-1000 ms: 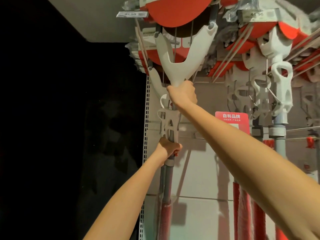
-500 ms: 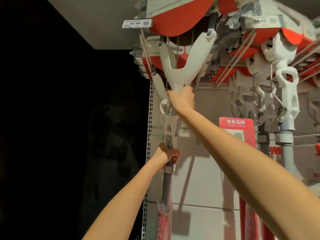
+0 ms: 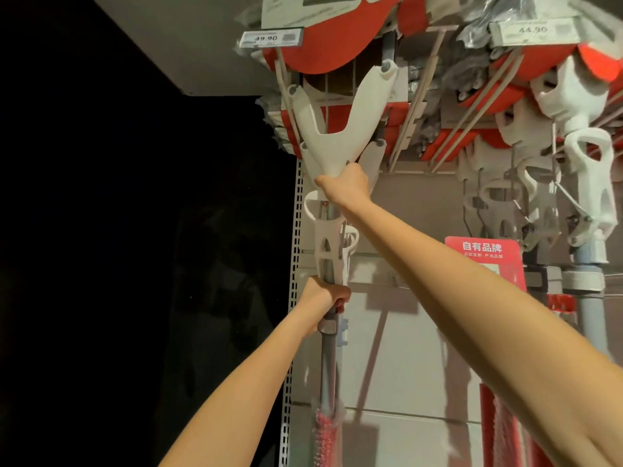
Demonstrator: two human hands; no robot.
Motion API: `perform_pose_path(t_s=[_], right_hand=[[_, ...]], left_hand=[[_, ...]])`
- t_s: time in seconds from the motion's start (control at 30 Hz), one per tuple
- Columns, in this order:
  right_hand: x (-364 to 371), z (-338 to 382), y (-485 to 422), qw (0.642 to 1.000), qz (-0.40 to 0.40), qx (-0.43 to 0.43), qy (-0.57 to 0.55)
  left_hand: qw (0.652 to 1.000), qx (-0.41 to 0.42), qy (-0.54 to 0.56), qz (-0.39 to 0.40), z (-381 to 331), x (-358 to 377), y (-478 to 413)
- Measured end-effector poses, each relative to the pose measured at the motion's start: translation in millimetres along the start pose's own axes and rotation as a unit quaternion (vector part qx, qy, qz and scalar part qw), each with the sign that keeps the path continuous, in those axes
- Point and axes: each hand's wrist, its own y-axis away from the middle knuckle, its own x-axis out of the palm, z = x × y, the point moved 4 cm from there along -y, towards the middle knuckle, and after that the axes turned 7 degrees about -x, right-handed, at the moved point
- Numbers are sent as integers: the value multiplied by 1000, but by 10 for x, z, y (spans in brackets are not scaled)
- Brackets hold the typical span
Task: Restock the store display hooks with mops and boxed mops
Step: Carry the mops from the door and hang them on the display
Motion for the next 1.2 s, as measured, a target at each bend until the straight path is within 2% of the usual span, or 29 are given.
perform_pose_path(t_s=[0.37,0.63,0.73,0.87,0.97,1.07,1.2], right_hand=[[46,-216,-31,998,53,37,-26],[123,-442,2,986,101,126,-52],[179,-503,27,991,77,107,29],[220,-500,141,987,8,89,136],[228,-475,311,979,-12,93,179],[199,-376,628,978,10,61,201],[170,-225,1204,986,-7,-28,164]], left_hand=[[998,-34,1,-54,121,77,-144],[997,-24,27,-61,344,136,-240],[997,3,61,-52,407,163,-262],[994,21,96,-45,474,153,-200],[997,23,69,-35,491,113,-185],[999,39,16,-8,561,23,-66],[997,67,35,17,777,-191,181]])
